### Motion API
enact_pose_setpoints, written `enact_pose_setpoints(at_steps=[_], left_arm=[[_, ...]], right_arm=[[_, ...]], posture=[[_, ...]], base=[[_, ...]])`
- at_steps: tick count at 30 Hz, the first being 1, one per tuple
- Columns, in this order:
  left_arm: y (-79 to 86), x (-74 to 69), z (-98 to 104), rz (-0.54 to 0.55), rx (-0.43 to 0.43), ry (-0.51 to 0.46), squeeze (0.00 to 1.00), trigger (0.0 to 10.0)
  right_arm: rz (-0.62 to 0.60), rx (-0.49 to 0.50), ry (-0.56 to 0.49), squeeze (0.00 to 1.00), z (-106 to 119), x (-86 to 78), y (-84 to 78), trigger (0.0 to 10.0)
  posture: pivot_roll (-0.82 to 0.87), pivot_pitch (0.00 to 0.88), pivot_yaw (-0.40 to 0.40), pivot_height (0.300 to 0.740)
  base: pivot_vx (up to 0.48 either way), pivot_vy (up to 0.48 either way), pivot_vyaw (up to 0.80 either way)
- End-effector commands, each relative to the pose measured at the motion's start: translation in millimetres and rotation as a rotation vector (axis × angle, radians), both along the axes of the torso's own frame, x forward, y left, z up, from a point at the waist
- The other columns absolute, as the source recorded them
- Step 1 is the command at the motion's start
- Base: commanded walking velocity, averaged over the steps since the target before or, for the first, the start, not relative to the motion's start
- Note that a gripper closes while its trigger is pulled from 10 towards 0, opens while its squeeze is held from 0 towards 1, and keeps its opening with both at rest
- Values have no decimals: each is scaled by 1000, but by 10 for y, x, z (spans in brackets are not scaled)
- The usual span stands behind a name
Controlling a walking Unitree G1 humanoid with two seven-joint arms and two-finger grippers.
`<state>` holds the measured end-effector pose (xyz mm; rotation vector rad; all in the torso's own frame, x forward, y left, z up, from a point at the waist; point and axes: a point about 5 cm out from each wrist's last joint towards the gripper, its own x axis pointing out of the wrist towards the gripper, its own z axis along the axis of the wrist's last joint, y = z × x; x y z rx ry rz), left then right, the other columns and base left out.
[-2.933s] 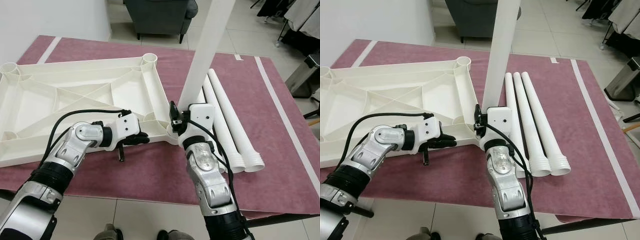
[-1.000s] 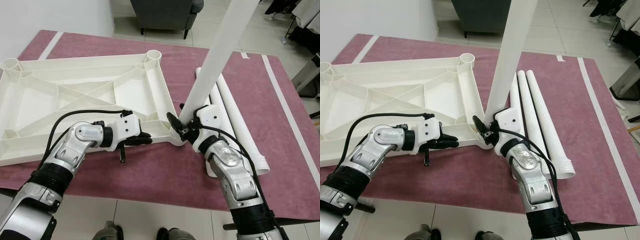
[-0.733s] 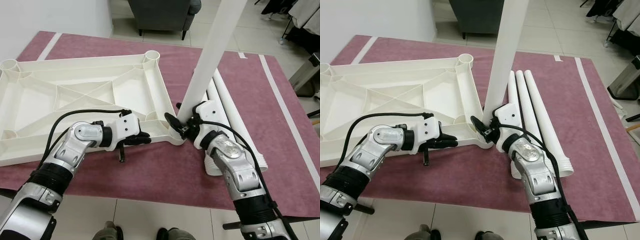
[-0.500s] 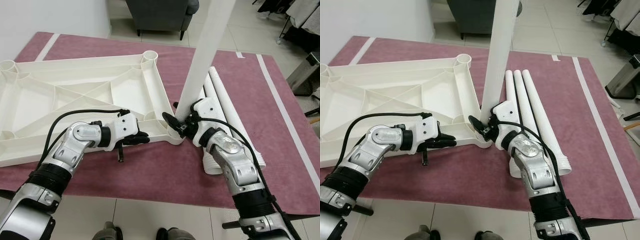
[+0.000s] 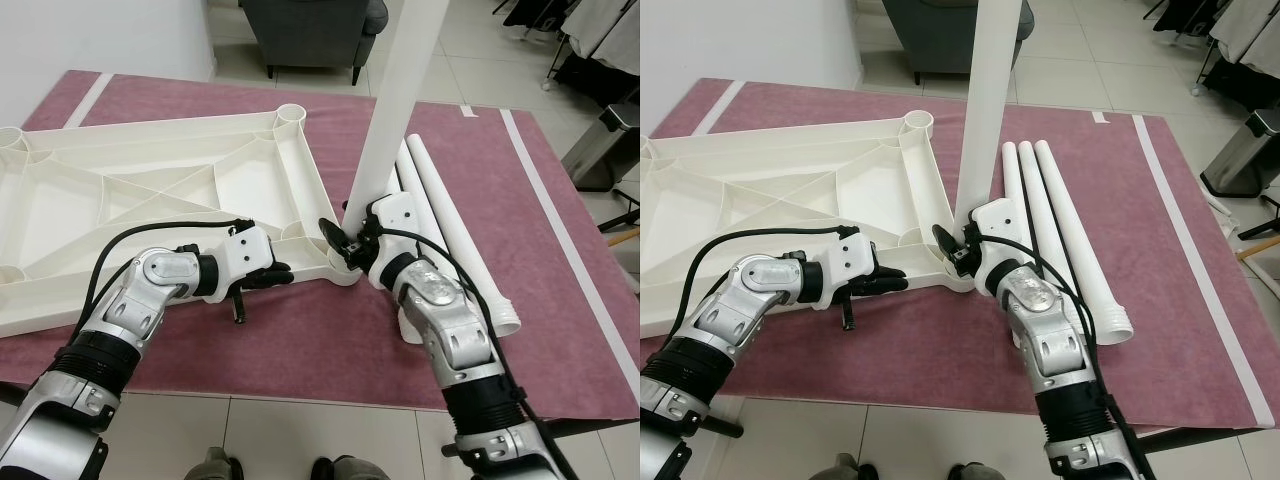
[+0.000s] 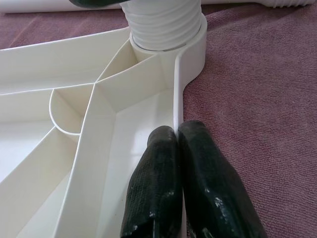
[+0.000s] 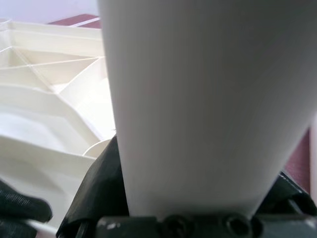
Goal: Building children table
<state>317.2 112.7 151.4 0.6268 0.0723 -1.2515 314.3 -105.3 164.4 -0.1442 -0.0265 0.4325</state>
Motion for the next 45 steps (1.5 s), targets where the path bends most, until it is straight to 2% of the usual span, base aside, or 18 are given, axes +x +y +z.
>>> enact_pose_setpoints(at_steps=[1, 6, 7, 10, 11, 12, 13, 15, 29, 30, 31, 32, 33, 36, 37, 41, 42, 45], left_arm=[[17, -59, -150, 1, 28, 59, 0, 10000], [18, -57, -151, 2, 28, 59, 0, 10000], [19, -54, -150, 4, 27, 58, 0, 10000], [19, -54, -150, 4, 27, 58, 0, 10000], [19, -51, -148, 4, 27, 57, 0, 10000], [19, -51, -148, 4, 27, 57, 0, 10000], [18, -49, -147, 4, 28, 56, 0, 10000], [20, -48, -148, 4, 29, 57, 0, 10000], [26, -52, -154, 9, 32, 55, 0, 10000], [26, -52, -154, 10, 32, 55, 0, 10000], [26, -52, -154, 10, 32, 55, 0, 10000], [27, -53, -154, 10, 32, 54, 0, 10000], [28, -53, -154, 10, 32, 54, 0, 10000], [29, -54, -155, 10, 33, 54, 0, 10000], [30, -54, -156, 10, 33, 54, 0, 10000], [30, -55, -157, 10, 33, 55, 0, 10000], [29, -54, -156, 10, 33, 55, 0, 10000], [28, -54, -156, 10, 32, 55, 0, 10000]], right_arm=[[-110, -80, 257, 0, -564, -82, -151, 10000], [-158, -69, 266, 0, -612, -122, -157, 10000], [-256, -50, 281, 0, -669, -162, -196, 10000], [-256, -50, 281, 0, -669, -162, -196, 10000], [-361, -28, 306, 0, -729, -202, -247, 10000], [-361, -28, 306, 0, -729, -202, -247, 10000], [-465, -16, 317, 0, -779, -254, -295, 10000], [-535, -5, 316, 0, -809, -299, -322, 10000], [-597, 0, 277, 0, -760, -293, -263, 10000], [-596, 1, 273, 125, -756, -292, -258, 10000], [-596, 1, 273, 125, -756, -292, -258, 10000], [-592, 2, 268, 918, -749, -291, -251, 10000], [-586, 8, 261, 1000, -736, -290, -238, 10000], [-576, 19, 250, 1000, -711, -284, -219, 10000], [-561, 30, 244, 937, -694, -277, -203, 10000], [-551, 36, 240, 937, -683, -273, -193, 10000], [-517, 51, 218, 0, -638, -261, -163, 10000], [-484, 66, 197, 0, -595, -251, -133, 10000]], posture=[[51, 149, 4, 740], [50, 148, 5, 740], [46, 149, 6, 740], [46, 149, 6, 740], [45, 149, 5, 740], [45, 149, 5, 740], [47, 149, 4, 740], [50, 147, 3, 740], [54, 137, 0, 740], [54, 136, -1, 740], [54, 136, -1, 740], [53, 137, 0, 740], [53, 137, 0, 740], [52, 137, 0, 740], [53, 138, 1, 740], [52, 138, 1, 740], [52, 139, 1, 740], [52, 140, 1, 740]], base=[[0, 0, 0], [0, 0, 0], [0, 0, 0], [0, 0, 0], [0, 0, 0], [0, 0, 0], [0, 0, 0], [0, 0, 0], [0, 0, 0], [0, 0, 0], [0, 0, 0], [0, 0, 0], [0, 0, 0], [0, 0, 0], [0, 0, 0], [0, 0, 0], [0, 0, 0], [0, 0, 0]])
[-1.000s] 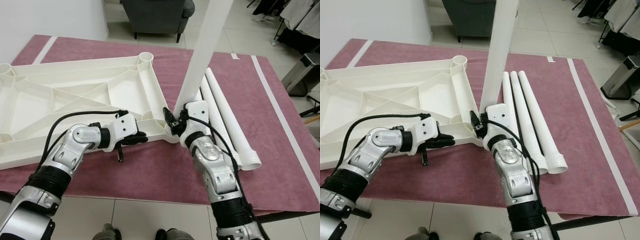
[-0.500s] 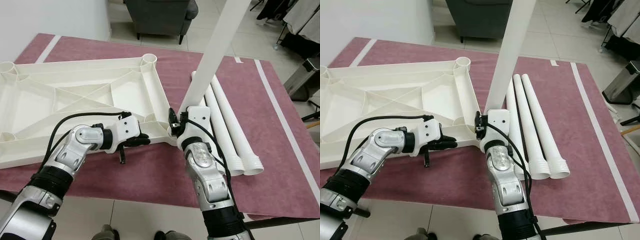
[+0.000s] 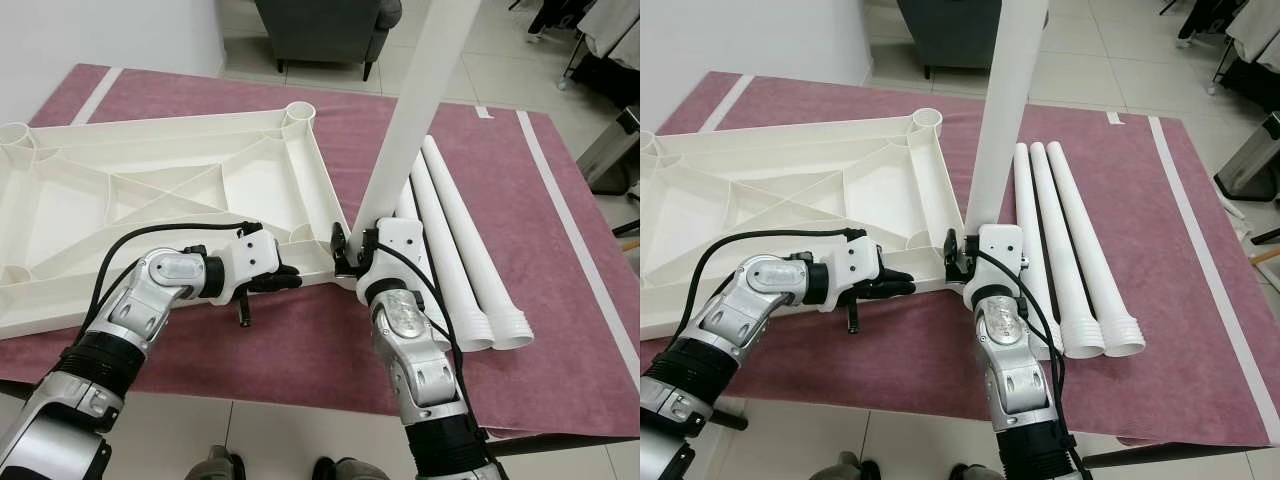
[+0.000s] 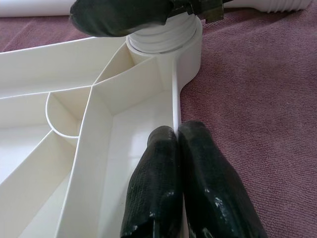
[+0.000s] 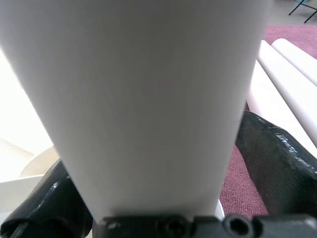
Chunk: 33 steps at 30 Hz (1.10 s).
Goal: Building children table
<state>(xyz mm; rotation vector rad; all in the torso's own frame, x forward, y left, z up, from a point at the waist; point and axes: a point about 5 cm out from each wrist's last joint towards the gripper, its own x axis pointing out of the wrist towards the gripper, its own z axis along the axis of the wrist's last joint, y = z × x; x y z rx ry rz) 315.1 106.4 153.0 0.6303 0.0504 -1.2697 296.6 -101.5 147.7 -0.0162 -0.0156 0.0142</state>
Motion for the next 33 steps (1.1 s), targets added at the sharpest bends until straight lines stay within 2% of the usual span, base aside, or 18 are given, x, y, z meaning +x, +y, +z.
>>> enact_pose_setpoints(at_steps=[1, 4, 6, 11, 14, 20, 32, 33], left_arm=[[91, -33, -171, 33, 40, 67, 0, 10000], [91, -33, -171, 33, 40, 67, 0, 10000], [91, -34, -170, 34, 40, 68, 0, 10000], [93, -34, -171, 35, 40, 68, 0, 10000], [93, -34, -170, 35, 39, 69, 0, 10000], [94, -33, -171, 35, 39, 70, 0, 10000], [100, -28, -168, 37, 41, 68, 0, 10000], [100, -27, -169, 37, 41, 68, 0, 10000]], right_arm=[[-18, -12, 181, 0, -392, -68, -137, 10000], [26, 9, 160, 0, -353, -67, -100, 10000], [115, 47, 124, 0, -286, -76, -30, 10000], [163, 48, 91, 0, -235, -86, 0, 10000], [254, 25, 3, 0, -99, -94, -2, 10000], [305, 7, -67, 0, 17, -73, -38, 10000], [325, -8, -97, 0, 54, -47, -55, 10000], [321, -7, -100, 388, 57, -41, -59, 10000]], posture=[[53, 141, 1, 740], [53, 142, 1, 740], [54, 143, 0, 740], [54, 143, 1, 740], [54, 145, 2, 740], [51, 144, 5, 740], [56, 144, 5, 740], [55, 143, 5, 740]], base=[[0, 0, 0], [0, 0, 0], [0, 0, 0], [0, 0, 0], [0, 0, 0], [0, 0, 0], [0, 0, 0], [0, 0, 0]])
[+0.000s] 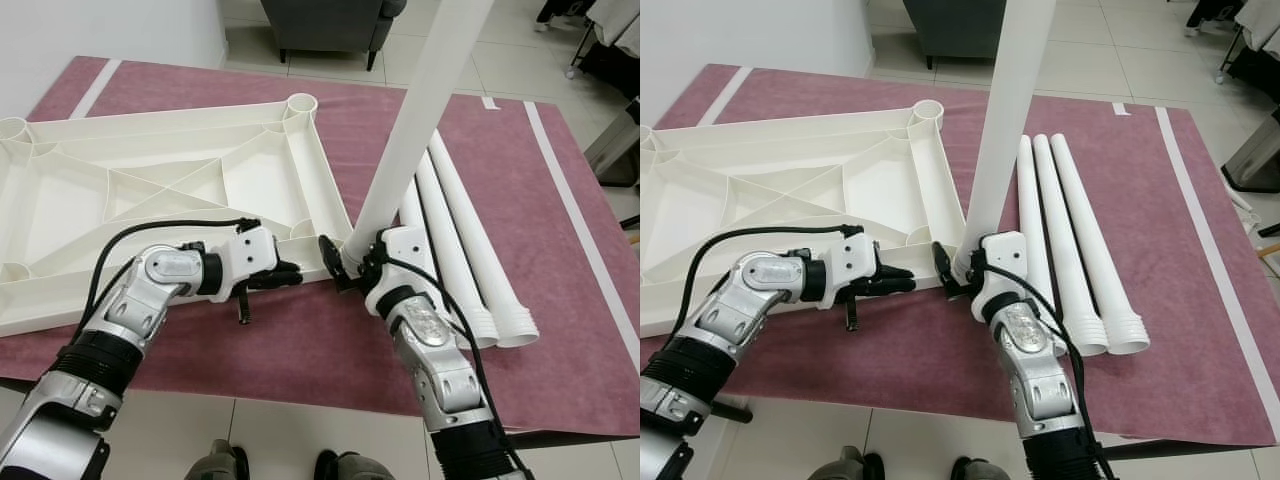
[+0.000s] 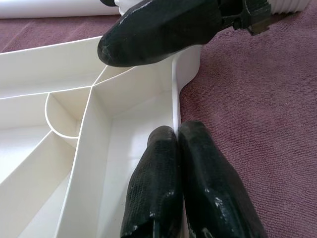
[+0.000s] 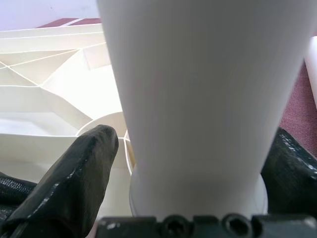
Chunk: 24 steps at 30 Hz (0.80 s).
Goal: Building children table
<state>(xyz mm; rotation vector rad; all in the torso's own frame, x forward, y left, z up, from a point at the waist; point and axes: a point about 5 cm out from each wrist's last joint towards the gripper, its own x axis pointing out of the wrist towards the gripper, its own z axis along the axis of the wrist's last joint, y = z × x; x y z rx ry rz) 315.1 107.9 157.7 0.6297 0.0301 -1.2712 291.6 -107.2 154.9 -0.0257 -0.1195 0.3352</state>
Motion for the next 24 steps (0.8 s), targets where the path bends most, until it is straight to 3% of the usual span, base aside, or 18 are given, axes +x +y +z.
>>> enact_pose_setpoints(at_steps=[1, 4, 5, 6, 7, 8, 9, 14, 24], left_arm=[[85, -28, -216, 43, 52, 82, 0, 10000], [84, -28, -216, 44, 52, 82, 0, 10000], [85, -27, -216, 44, 52, 82, 0, 10000], [85, -27, -216, 44, 52, 82, 0, 10000], [85, -26, -216, 44, 51, 81, 0, 10000], [85, -26, -216, 44, 51, 81, 0, 10000], [86, -25, -216, 44, 51, 81, 0, 10000], [86, -24, -216, 45, 52, 81, 0, 10000], [78, -27, -215, 42, 49, 83, 0, 10000]], right_arm=[[-1, 4, 3, 388, -15, 9, -2, 10000], [-3, 3, 0, 388, -13, 12, -6, 10000], [-4, -1, -5, 651, -10, 14, -10, 10000], [-4, -1, -5, 651, -10, 14, -10, 10000], [-2, -3, -9, 1000, -6, 16, -13, 10000], [-2, -3, -9, 1000, -6, 16, -13, 10000], [9, -6, -18, 0, 10, 11, -10, 10000], [105, -19, -62, 0, 117, -39, 18, 10000], [140, -110, -127, 0, 269, -9, -103, 10000]], posture=[[55, 143, 5, 740], [55, 143, 5, 740], [55, 143, 5, 740], [55, 143, 5, 740], [54, 143, 6, 740], [54, 143, 6, 740], [54, 142, 7, 740], [52, 143, 8, 740], [49, 143, 8, 740]], base=[[0, 0, 0], [0, 0, 0], [0, 0, 0], [0, 0, 0], [0, 0, 0], [0, 0, 0], [0, 0, 0], [0, 0, 0], [0, 0, 0]])
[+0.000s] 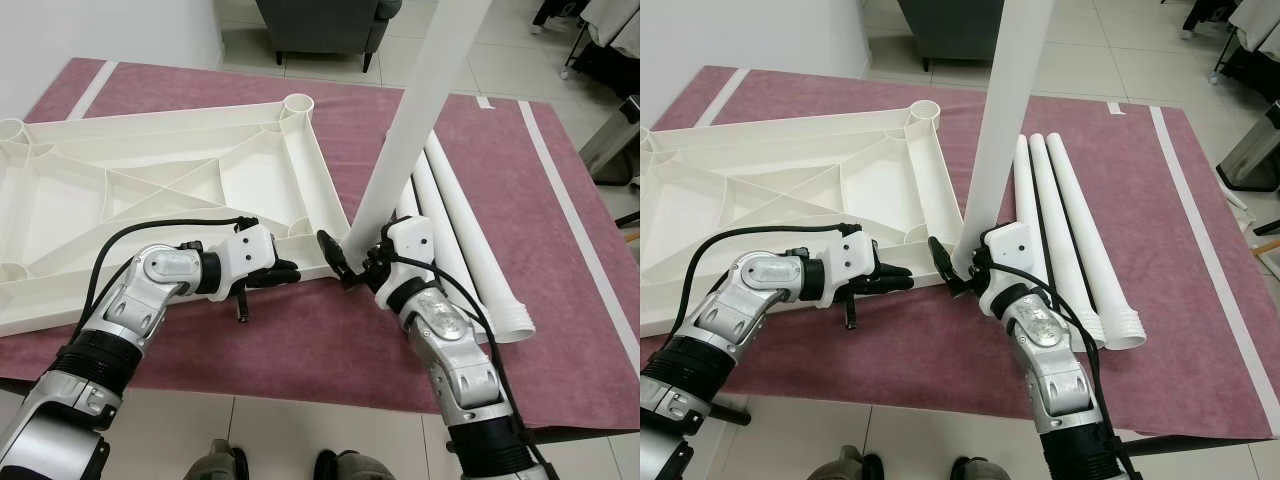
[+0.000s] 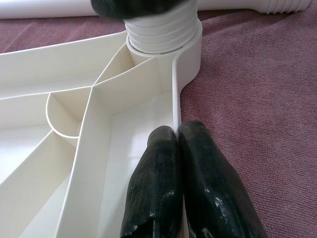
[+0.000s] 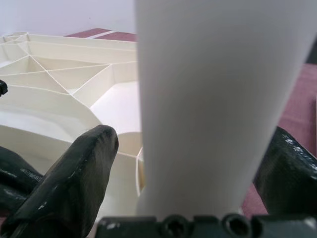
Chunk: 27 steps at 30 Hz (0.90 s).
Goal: Building children table
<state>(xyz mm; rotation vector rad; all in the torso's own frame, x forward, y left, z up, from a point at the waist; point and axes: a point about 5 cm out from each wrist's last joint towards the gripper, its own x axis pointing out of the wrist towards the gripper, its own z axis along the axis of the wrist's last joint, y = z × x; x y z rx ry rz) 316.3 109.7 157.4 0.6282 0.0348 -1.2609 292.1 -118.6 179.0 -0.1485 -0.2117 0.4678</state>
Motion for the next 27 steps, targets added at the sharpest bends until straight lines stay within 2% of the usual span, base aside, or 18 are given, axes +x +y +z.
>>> enact_pose_setpoints(at_steps=[1, 8, 10, 18, 21, 24, 25, 27], left_arm=[[59, -39, -212, 30, 48, 82, 0, 10000], [62, -40, -209, 29, 48, 83, 0, 10000], [66, -41, -210, 28, 50, 84, 0, 10000], [66, -41, -210, 28, 50, 84, 0, 10000], [66, -41, -210, 28, 50, 84, 0, 10000], [66, -43, -211, 26, 51, 86, 0, 10000], [66, -44, -211, 26, 51, 86, 0, 10000], [66, -44, -211, 26, 51, 86, 0, 10000]], right_arm=[[11, -12, -26, 0, 50, 4, -15, 10000], [12, -27, -36, 0, 84, 42, -50, 10000], [65, -45, -38, 0, 120, 43, -47, 10000], [65, -45, -38, 0, 120, 43, -47, 10000], [88, -54, -38, 0, 133, 39, -46, 10000], [154, -79, -20, 0, 181, 72, -125, 10000], [184, -83, -7, 0, 197, 82, -158, 9137], [184, -83, -7, 0, 197, 82, -158, 9137]], posture=[[50, 143, 7, 740], [52, 144, 10, 740], [53, 145, 12, 740], [53, 145, 12, 740], [53, 145, 12, 740], [53, 146, 14, 740], [54, 147, 15, 740], [54, 147, 15, 740]], base=[[0, 0, 0], [0, 0, 0], [0, 0, 0], [0, 0, 0], [0, 0, 0], [0, 0, 0], [0, 0, 0], [0, 0, 0]])
